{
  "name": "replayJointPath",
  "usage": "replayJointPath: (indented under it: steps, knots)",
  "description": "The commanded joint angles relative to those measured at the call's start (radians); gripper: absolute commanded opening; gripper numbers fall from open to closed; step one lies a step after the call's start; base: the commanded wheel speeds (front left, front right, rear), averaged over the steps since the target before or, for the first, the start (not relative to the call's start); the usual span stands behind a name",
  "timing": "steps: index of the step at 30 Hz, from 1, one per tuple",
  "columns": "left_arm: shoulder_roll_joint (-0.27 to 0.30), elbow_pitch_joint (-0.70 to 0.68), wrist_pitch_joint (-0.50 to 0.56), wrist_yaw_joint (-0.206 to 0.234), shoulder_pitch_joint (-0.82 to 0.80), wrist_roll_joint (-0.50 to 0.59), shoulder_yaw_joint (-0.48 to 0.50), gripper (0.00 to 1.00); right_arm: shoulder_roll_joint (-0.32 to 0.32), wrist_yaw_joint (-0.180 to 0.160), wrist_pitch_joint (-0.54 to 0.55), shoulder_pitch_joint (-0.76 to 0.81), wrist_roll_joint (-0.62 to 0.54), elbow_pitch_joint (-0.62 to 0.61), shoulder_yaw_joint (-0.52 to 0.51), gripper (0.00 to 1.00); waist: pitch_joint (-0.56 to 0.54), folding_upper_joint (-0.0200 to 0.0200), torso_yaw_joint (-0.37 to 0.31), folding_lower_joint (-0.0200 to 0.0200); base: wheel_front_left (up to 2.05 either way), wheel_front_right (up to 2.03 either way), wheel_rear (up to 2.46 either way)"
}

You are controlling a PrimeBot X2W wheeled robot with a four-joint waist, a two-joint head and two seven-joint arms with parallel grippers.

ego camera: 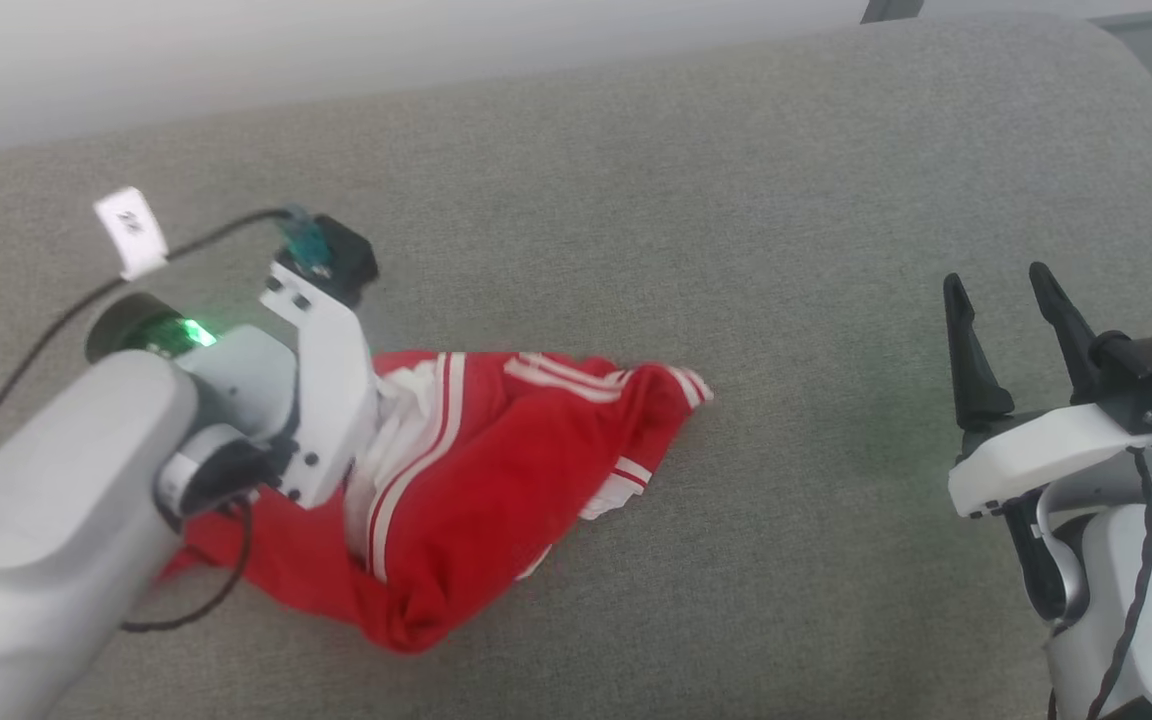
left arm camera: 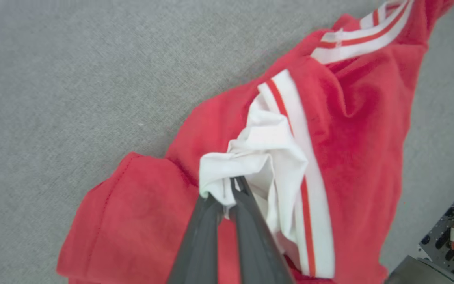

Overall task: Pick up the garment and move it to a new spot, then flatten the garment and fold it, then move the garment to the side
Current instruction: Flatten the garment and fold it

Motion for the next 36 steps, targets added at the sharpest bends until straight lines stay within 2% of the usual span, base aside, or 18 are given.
replayJointPath:
  steps: [1,3,7,15,18,23,24,25,26,27,28,36]
  knots:
    - [0.015,-0.011,-0.014,0.023,-0.013,-0.01,0.027,0.0,0.0,-0.001,0.003,0.009,-0.003,-0.002,-0.004,1.0,-0.002,-0.0001,0.004,0.0,0.0,0.0,0.0]
    - [0.02,-0.022,-0.017,0.033,-0.01,-0.016,0.036,0.0,0.001,-0.001,0.005,0.01,-0.005,-0.002,-0.006,1.0,-0.004,-0.0001,0.006,0.0,0.0,0.0,0.0]
    - [0.062,-0.059,-0.037,0.082,0.015,-0.043,0.092,0.0,0.004,-0.001,0.012,0.021,-0.009,-0.003,-0.009,1.0,-0.01,-0.0001,0.015,0.0,0.0,0.0,0.0]
    - [0.169,-0.082,-0.089,0.178,0.103,-0.069,0.189,0.0,0.005,-0.001,0.024,0.041,-0.011,-0.007,-0.014,1.0,-0.02,-0.0001,0.03,0.0,0.0,0.0,0.0]
    - [0.185,-0.058,-0.115,0.191,0.15,-0.094,0.211,0.0,0.004,-0.001,0.028,0.048,-0.009,-0.004,-0.012,1.0,-0.021,-0.0001,0.036,0.0,0.0,0.0,0.0]
    - [0.175,-0.013,-0.15,0.179,0.204,-0.127,0.22,0.0,0.002,-0.001,0.031,0.049,-0.009,-0.003,-0.005,1.0,-0.023,-0.0001,0.043,0.0,0.0,0.0,0.0]
    - [0.175,-0.008,-0.154,0.171,0.207,-0.124,0.217,0.04,0.001,-0.001,0.033,0.05,-0.01,-0.003,-0.004,1.0,-0.023,-0.0001,0.045,0.0,0.0,0.0,0.0]
    - [0.174,-0.005,-0.16,0.166,0.207,-0.119,0.214,0.33,0.001,-0.001,0.034,0.049,-0.01,-0.003,-0.003,1.0,-0.023,-0.0001,0.046,0.0,0.0,0.0,0.0]
    - [0.17,0.001,-0.166,0.163,0.207,-0.12,0.215,0.71,-0.001,-0.001,0.035,0.049,-0.009,-0.002,-0.003,1.0,-0.023,-0.0001,0.047,0.0,0.0,0.0,0.0]
    - [0.168,0.004,-0.166,0.161,0.205,-0.121,0.214,0.95,-0.002,-0.001,0.035,0.049,-0.009,-0.002,-0.004,1.0,-0.023,-0.0001,0.049,0.0,0.0,0.0,0.0]
    - [0.167,0.004,-0.168,0.156,0.198,-0.117,0.211,1.0,-0.003,-0.001,0.036,0.049,-0.009,-0.003,-0.003,1.0,-0.023,-0.0001,0.051,0.0,0.0,0.0,0.0]
    - [0.158,-0.022,-0.137,0.141,0.138,-0.088,0.184,1.0,-0.008,-0.001,0.038,0.037,-0.006,-0.004,0.001,1.0,-0.017,-0.0001,0.057,0.0,0.0,0.0,0.0]
